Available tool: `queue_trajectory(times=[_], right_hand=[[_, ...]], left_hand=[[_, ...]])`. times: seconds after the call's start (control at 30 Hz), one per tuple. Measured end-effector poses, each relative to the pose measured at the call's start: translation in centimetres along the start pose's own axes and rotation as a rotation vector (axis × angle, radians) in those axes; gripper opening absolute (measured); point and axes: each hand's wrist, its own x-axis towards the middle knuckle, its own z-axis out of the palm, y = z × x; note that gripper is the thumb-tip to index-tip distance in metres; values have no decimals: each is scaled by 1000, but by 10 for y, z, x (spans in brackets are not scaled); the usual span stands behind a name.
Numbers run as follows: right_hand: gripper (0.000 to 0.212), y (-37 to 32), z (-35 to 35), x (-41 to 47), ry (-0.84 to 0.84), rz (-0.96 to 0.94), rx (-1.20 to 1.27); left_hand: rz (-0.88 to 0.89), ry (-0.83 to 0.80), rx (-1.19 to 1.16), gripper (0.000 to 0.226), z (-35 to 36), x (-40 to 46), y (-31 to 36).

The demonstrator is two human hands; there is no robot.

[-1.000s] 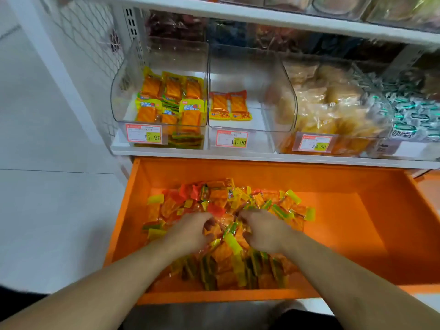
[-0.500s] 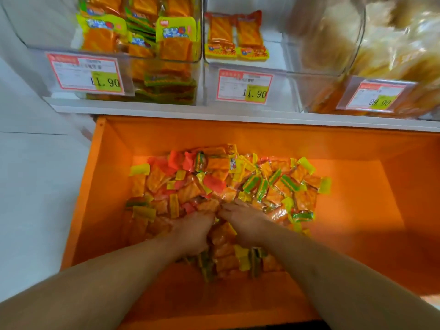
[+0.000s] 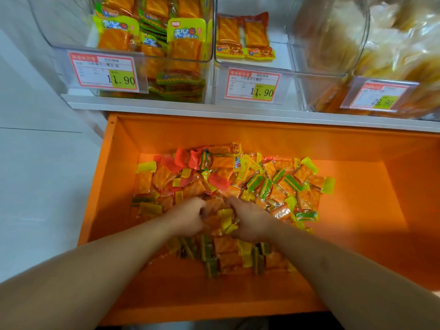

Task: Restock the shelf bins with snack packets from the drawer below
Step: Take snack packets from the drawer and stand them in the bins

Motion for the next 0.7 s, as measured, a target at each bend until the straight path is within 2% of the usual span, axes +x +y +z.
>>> queue_trajectory(times=[0.1,0.17,0.3,0.4,0.53,0.7], right_hand=[[67,9,14,-2,-142,-40,-266],[67,10,22,-1,-168,-51,-400],[48,1,28,8,-175,-131,-556],[38,-3,18,9,-210,-100,-389],[37,-16,-30,-1,-196,-23,-166],[24,-53,-118,-46,-3,-10,87]], left_hand=[[-93,-1,76,24,-17,-11,-11],[-125,-4,18,23,-24,-17,-17],[-131,18,-71,25,-35,-26,-19],[-126,36,-139,22,-47,-27,-18],[-119,83,-197,16,-76,-36,-6],[-33,142,-284,18,-125,-70,29]])
